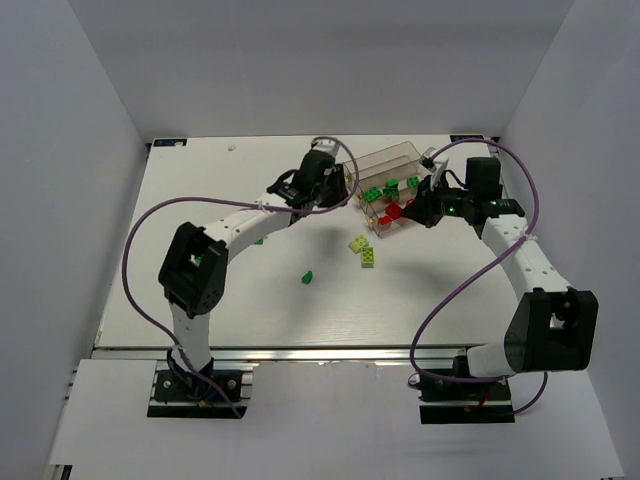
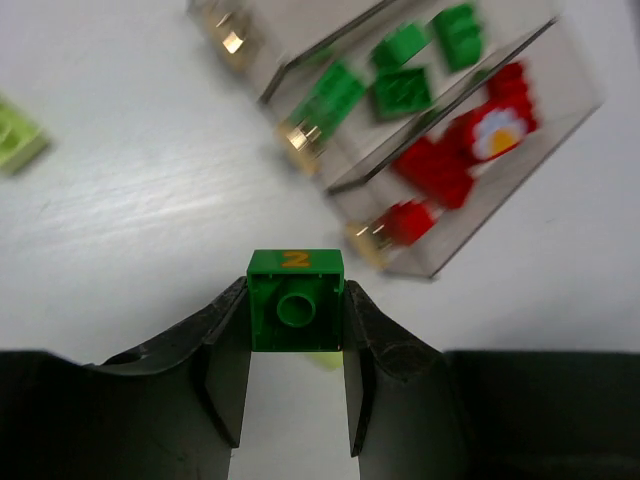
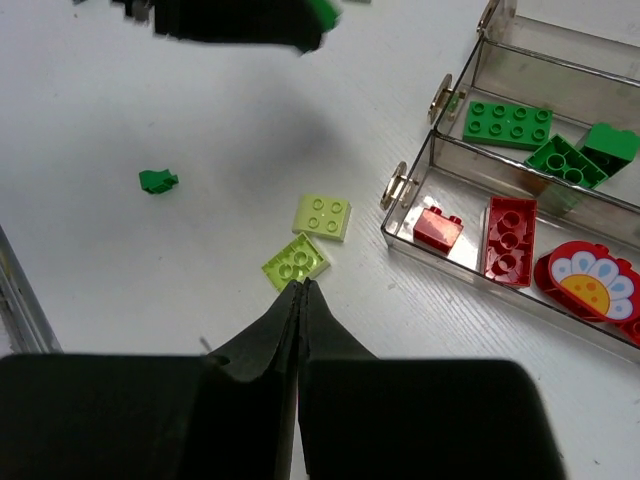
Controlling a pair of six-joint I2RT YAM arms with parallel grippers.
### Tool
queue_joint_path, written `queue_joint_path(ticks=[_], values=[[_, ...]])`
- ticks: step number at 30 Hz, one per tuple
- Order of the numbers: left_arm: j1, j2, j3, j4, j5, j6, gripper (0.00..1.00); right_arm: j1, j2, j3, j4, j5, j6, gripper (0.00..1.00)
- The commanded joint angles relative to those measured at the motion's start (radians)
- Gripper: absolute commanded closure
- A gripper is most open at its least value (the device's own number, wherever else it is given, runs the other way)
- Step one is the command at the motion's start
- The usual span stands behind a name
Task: Sort the legos into containers by color
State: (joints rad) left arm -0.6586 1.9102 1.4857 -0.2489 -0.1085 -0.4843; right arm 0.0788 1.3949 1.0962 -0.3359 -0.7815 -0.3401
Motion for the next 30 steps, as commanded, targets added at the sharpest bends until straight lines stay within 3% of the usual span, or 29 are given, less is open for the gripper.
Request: queue_joint_path(ticks=[1, 8, 11, 18, 25, 30], values=[[-0.004, 0.099, 0.195, 0.092, 0.13, -0.04, 1.0, -0.005, -0.045, -0.013, 0.044, 0.001, 0.03, 1.0], [-0.004, 0.357, 0.548, 0.099, 0.199, -0.037, 1.0, -0.011, -0.074, -0.038, 0.054, 0.013, 0.05, 1.0], [-0.004, 0.438, 0.622, 0.111, 0.208, -0.042, 1.0, -0.014, -0.074, -0.041, 0.057, 0.01, 0.061, 1.0], [-0.004, 0.512, 0.695, 0.154, 0.151, -0.051, 0.91, -0.027, -0.076, -0.042, 0.06, -0.007, 0.087, 1.0], [-0.004, 0.556, 0.731, 0.122, 0.142, -0.074, 0.75, -0.03, -0.068, -0.041, 0.055, -0.012, 0.092, 1.0], [-0.004, 0.559, 0.728, 0.103, 0.13, -0.085, 0.64, -0.03, -0.065, -0.033, 0.051, -0.012, 0.09, 0.93]])
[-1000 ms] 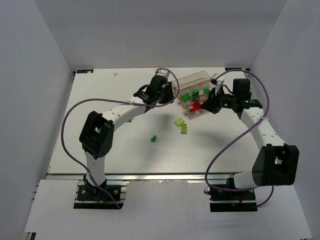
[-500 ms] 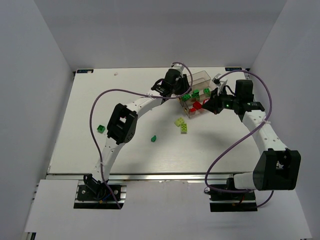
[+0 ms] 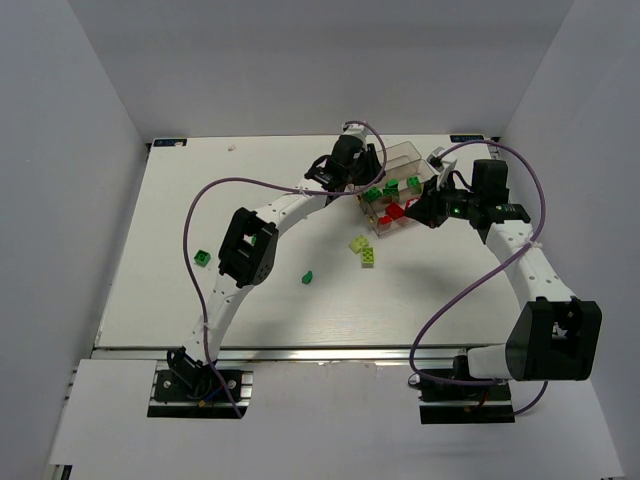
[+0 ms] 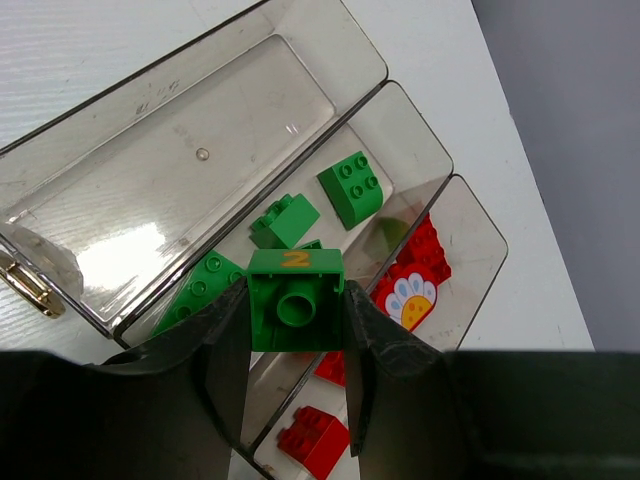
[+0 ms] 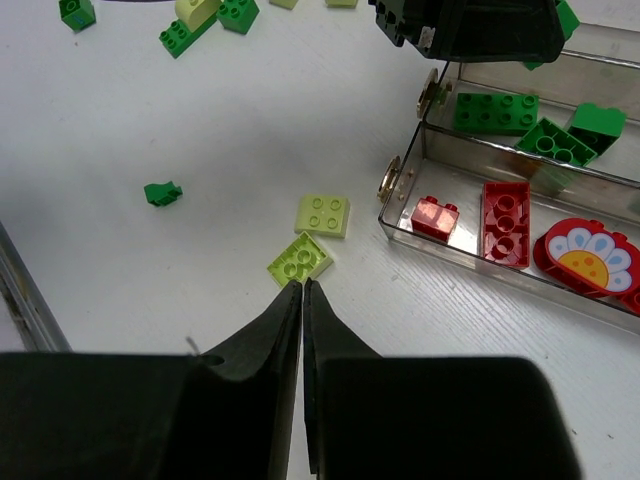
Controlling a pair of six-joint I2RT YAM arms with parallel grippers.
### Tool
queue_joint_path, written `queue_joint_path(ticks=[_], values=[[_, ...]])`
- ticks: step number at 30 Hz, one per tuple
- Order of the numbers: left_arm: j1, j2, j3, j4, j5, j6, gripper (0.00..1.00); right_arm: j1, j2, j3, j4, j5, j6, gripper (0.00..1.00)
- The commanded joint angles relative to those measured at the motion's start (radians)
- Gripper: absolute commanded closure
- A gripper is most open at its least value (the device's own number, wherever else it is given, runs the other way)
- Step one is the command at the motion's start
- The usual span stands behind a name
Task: Sort the legos into containers by color
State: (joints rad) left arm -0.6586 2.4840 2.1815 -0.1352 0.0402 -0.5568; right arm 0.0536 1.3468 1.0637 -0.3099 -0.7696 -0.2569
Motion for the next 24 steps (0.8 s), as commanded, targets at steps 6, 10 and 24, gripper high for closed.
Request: queue_joint_path(ticks=[6, 10, 24], values=[[-0.004, -0.027, 0.034, -0.015, -0.026, -0.011, 0.48, -0.005, -0.018, 0.007, 0.023, -0.022, 0.005, 0.88], [-0.004, -0.034, 0.034, -0.023, -0.06, -0.008, 0.4, -0.005, -0.024, 0.004, 0.018, -0.019, 0.004, 0.87], [0.022, -0.25, -0.179, 0.0, -0.08, -0.003, 0.3, -0.005, -0.015, 0.031, -0.104, -0.18, -0.182, 0.35]])
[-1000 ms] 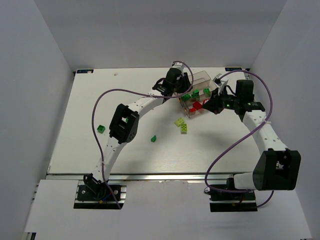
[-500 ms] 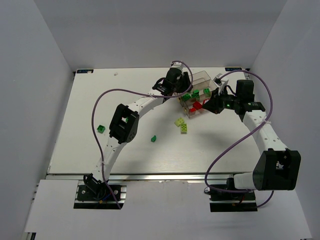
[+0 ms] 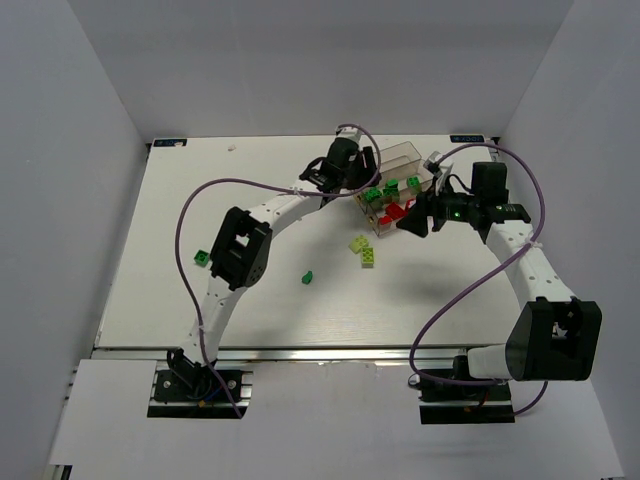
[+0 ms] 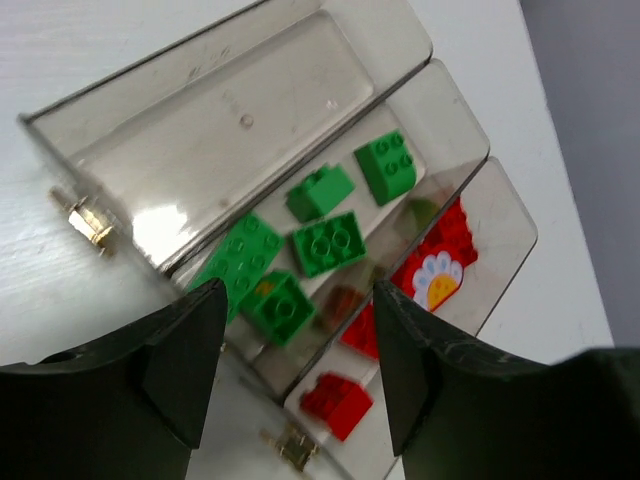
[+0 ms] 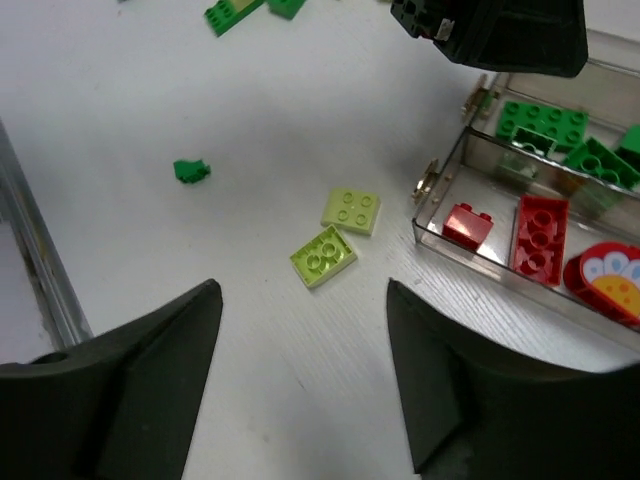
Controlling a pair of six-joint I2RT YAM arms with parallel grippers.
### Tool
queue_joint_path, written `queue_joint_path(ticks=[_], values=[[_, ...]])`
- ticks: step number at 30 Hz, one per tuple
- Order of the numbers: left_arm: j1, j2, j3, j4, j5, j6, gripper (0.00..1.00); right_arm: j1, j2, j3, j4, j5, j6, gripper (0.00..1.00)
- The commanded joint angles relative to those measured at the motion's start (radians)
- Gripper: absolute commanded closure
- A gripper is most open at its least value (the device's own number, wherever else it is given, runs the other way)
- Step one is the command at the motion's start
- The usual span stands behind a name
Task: Sort the legos into containers by color
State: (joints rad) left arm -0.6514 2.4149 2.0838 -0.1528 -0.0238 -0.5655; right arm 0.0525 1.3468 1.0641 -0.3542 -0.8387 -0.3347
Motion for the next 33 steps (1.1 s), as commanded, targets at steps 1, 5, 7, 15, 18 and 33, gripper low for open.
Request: queue_joint_path(ticks=[1, 5, 7, 15, 18, 33], values=[[0.019, -0.262, -0.129, 0.033, -0.021, 0.009, 0.28, -0.002, -0.008, 0.037, -0.098, -0.15, -0.151, 0.26], [0.042, -0.487, -0.391, 0.053, -0.106, 0.012, 0.02, 0.02, 0.055, 0.082, -0.196, -0.137, -0.194, 0.11], [0.055, -0.581, -0.555, 0.076, -0.139, -0.002, 0.02, 0.043, 0.066, 0.092, -0.204, -0.09, -0.184, 0.11], [0.099, -1.052, -0.984, 0.067, -0.234, -0.074, 0.02, 0.232, 0.003, -0.015, 0.05, 0.258, 0.047, 0.11], [0.101, -1.151, -1.094, 0.024, -0.249, -0.097, 0.02, 0.309, 0.04, -0.012, 0.081, 0.478, 0.126, 0.11], [0.101, -1.634, -1.426, -0.175, -0.306, -0.312, 0.02, 0.454, 0.294, 0.099, -0.037, 0.879, 0.511, 0.16]])
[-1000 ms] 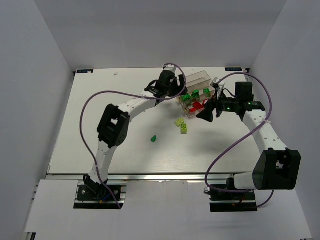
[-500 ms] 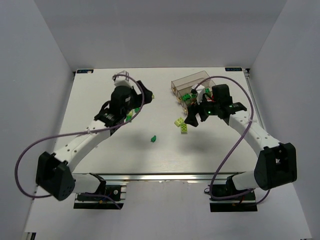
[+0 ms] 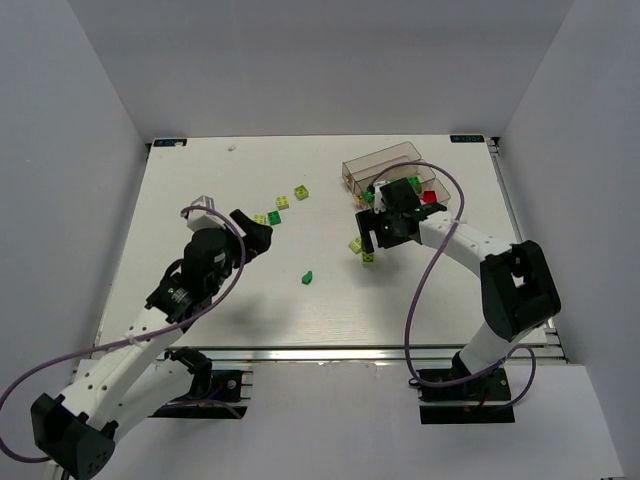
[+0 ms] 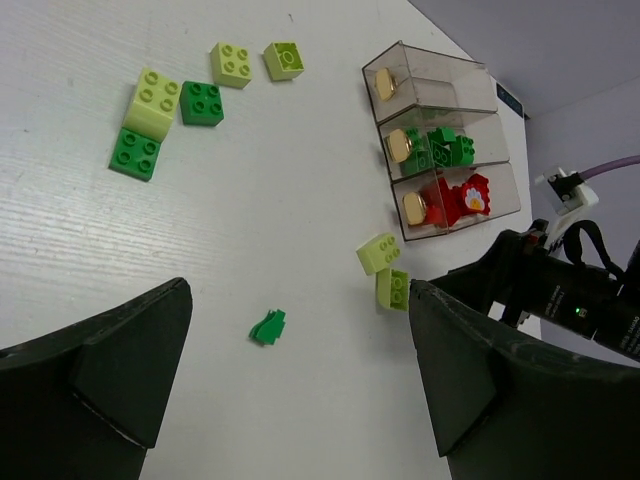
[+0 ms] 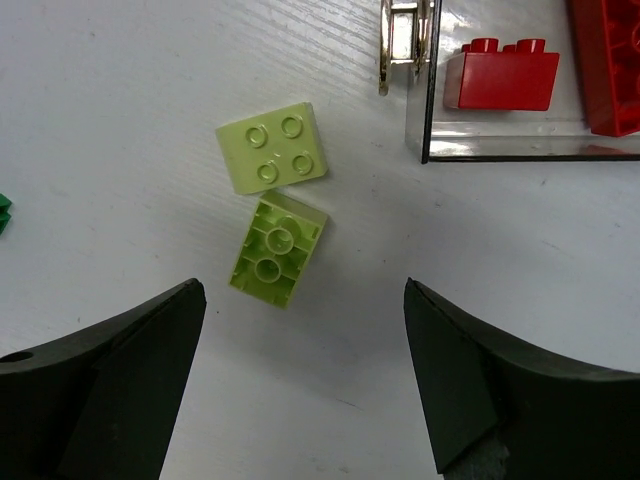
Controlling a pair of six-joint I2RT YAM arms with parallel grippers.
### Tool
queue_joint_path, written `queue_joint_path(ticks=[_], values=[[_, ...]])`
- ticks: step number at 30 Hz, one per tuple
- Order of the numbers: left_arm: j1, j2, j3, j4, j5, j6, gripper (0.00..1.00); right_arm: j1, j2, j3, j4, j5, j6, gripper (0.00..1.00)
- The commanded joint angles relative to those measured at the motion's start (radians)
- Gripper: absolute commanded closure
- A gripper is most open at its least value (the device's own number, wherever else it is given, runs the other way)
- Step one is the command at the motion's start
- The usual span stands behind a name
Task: Sort the legos into containers by color
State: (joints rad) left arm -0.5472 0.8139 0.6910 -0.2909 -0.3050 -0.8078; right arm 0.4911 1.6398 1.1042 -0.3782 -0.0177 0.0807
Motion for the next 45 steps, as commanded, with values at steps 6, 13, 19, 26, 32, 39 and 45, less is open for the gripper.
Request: queue_joint_path(ticks=[6, 13, 19, 26, 32, 39, 45], values=[[-0.003, -0.05, -0.061, -0.06, -0.017, -0.1, 0.02, 0.023, 0.064, 0.072, -0.014, 0.036, 0.114, 0.26], [-0.003, -0.055, -0.065, -0.07, -0.029, -0.102, 0.02, 0.038, 0.107, 0.069, -0.019, 0.027, 0.122, 0.31], [-0.003, -0.05, -0.077, -0.06, -0.031, -0.102, 0.02, 0.043, 0.126, 0.054, -0.002, 0.027, 0.131, 0.34], [-0.003, -0.047, -0.082, -0.062, -0.039, -0.099, 0.02, 0.047, 0.156, 0.049, 0.016, 0.038, 0.136, 0.37], [-0.003, -0.05, -0.084, -0.065, -0.046, -0.097, 0.02, 0.047, 0.164, 0.046, 0.027, 0.038, 0.117, 0.43], [-0.003, -0.05, -0.084, -0.056, -0.051, -0.097, 0.02, 0.047, 0.163, 0.04, 0.035, 0.033, 0.088, 0.51], [-0.003, -0.044, -0.081, -0.057, -0.046, -0.096, 0.02, 0.047, 0.164, 0.034, 0.038, 0.027, 0.067, 0.52]])
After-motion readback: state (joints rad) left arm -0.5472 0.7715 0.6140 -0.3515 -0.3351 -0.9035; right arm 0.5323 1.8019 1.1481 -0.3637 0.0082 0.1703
